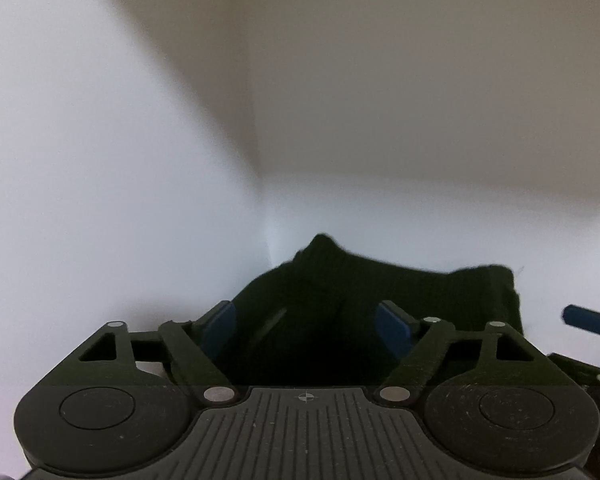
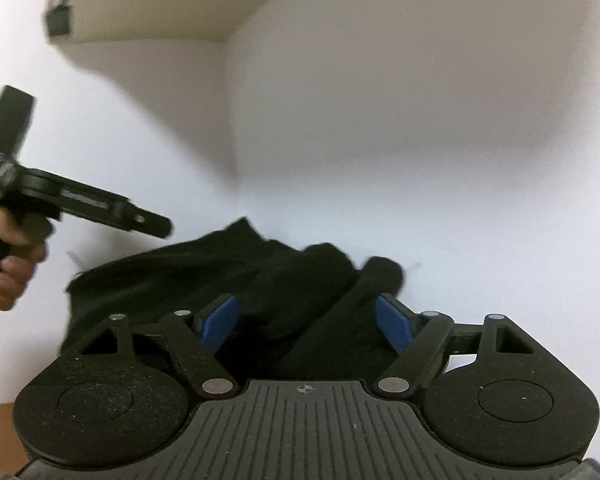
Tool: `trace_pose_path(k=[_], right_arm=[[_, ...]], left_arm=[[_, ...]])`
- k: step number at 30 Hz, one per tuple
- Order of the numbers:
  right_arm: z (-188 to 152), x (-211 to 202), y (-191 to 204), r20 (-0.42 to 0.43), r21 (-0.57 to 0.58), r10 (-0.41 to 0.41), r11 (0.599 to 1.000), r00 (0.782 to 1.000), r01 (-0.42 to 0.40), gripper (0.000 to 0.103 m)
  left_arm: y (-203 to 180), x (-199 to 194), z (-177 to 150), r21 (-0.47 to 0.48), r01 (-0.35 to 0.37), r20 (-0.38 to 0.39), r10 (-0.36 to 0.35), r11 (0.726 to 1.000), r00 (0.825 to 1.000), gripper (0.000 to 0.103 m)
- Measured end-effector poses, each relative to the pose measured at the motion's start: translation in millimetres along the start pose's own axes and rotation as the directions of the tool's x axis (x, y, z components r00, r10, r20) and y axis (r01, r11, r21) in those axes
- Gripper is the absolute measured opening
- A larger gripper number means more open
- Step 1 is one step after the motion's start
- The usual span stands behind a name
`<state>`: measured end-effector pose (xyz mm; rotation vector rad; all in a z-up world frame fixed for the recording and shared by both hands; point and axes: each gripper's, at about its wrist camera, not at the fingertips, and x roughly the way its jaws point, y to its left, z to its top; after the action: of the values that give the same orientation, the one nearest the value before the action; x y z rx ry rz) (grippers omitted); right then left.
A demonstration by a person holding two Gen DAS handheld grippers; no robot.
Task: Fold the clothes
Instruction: 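Open both tools and release the sweatpants on top of the stack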
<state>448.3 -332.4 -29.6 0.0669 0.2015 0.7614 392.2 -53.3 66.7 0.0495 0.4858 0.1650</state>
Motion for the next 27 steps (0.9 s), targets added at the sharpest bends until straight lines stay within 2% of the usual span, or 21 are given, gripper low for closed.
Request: trace_pose_path(k=[5, 7, 8, 11, 13, 15, 19, 27], right_arm=[[0, -15, 38, -0.027, -0.026, 0.09, 0.996, 0.996, -0.091, 0.076], [0, -22, 54, -0.032, -0.033, 0.121, 0.992, 0.992, -0.122, 0.074], [0, -26, 60, -0.036, -0.034, 0.131, 0.991, 0.991, -0.132, 0.07], [-2, -38, 79, -0.053, -0.033, 0.154, 0.987, 0.987, -0.156, 0.07], [-2, -47, 93, -0.063, -0.053, 0.154, 0.986, 0.986, -0.157, 0.076], [-4, -56, 107, -0.082, -0.065, 0.16, 0.984, 0.984, -0.166, 0.09], [-10, -68, 133, -0.152, -0.051, 0.178, 0.981, 0.972, -0.188, 0.102], [-53, -83, 198, -0.324, -0.019, 0.229, 0.969, 0.918, -0.248, 0.103]], left_arm=[[7, -22, -9, -0.036, -0.023, 0.011, 0.023, 0.999, 1.0, 0.1], [8, -37, -13, -0.056, -0.027, 0.025, 0.029, 0.998, 0.999, 0.101], [7, -44, -14, -0.062, -0.028, 0.026, 0.03, 0.998, 0.999, 0.102], [4, -68, -20, -0.071, -0.024, 0.033, 0.027, 0.997, 0.999, 0.103], [2, -84, -24, -0.072, -0.025, 0.037, 0.028, 0.997, 0.999, 0.103], [2, -101, -29, -0.072, -0.024, 0.043, 0.028, 0.997, 0.999, 0.103], [3, -136, -47, -0.076, -0.021, 0.05, 0.025, 0.997, 0.998, 0.103], [14, -205, -106, -0.094, -0.033, 0.01, 0.035, 0.995, 0.999, 0.103]])
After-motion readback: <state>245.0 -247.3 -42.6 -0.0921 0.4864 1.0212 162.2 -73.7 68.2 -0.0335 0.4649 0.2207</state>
